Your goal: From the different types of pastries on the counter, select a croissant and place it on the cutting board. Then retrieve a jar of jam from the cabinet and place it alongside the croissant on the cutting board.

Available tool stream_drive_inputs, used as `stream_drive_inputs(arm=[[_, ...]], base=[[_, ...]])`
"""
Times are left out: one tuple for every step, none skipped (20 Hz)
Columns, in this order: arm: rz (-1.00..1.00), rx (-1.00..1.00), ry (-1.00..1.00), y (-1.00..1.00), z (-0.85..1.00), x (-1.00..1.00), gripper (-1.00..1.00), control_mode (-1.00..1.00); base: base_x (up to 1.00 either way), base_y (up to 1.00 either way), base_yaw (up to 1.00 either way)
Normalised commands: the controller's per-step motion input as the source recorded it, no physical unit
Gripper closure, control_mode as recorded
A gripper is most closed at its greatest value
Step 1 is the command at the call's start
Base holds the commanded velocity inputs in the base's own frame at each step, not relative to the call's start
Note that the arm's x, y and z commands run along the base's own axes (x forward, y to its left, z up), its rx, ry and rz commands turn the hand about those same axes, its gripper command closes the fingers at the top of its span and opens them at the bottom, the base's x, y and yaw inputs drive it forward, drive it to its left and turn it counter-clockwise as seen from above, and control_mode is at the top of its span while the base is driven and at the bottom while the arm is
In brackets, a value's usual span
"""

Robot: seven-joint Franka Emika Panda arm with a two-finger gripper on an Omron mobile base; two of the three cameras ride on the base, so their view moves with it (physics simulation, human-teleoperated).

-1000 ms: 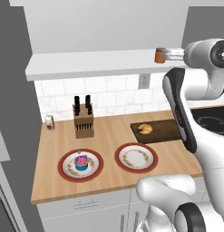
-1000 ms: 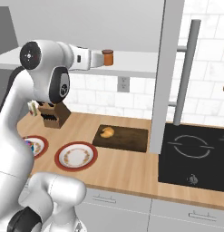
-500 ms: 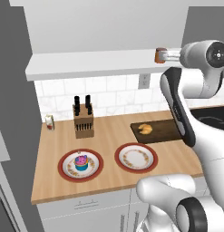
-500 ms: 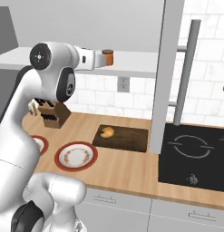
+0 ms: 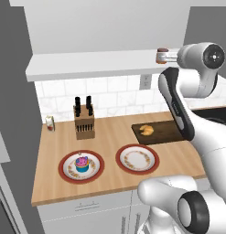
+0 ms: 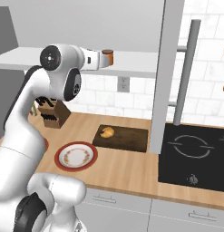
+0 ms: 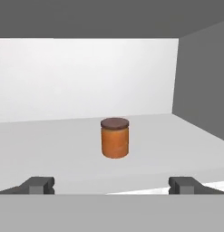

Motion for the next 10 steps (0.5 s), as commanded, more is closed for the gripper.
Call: stream_drive_inputs(arm=[[0.00,0.00,0.00,0.00,0.00,0.00,-1.00,-1.00],[0.00,0.00,0.00,0.00,0.00,0.00,-1.00,-1.00],[0.00,0.00,0.00,0.00,0.00,0.23,-1.00,-1.00],[0.00,0.00,0.00,0.00,0.00,0.29,-1.00,-1.00],[0.00,0.00,0.00,0.00,0.00,0.39,-1.00,-1.00],[0.00,0.00,0.00,0.00,0.00,0.45,-1.00,-1.00],[0.00,0.00,0.00,0.00,0.00,0.46,-1.00,-1.00],[0.00,0.00,0.00,0.00,0.00,0.51,-1.00,-1.00],[0.00,0.00,0.00,0.00,0.00,0.41,-1.00,-1.00],[0.00,0.00,0.00,0.00,0.00,0.41,-1.00,-1.00]], base=[[0.00,0.00,0.00],[0.00,0.00,0.00],[0.00,0.00,0.00],[0.00,0.00,0.00],[0.00,0.00,0.00],[0.00,0.00,0.00],[0.00,0.00,0.00],[0.00,0.00,0.00],[0.00,0.00,0.00],[0.00,0.00,0.00]])
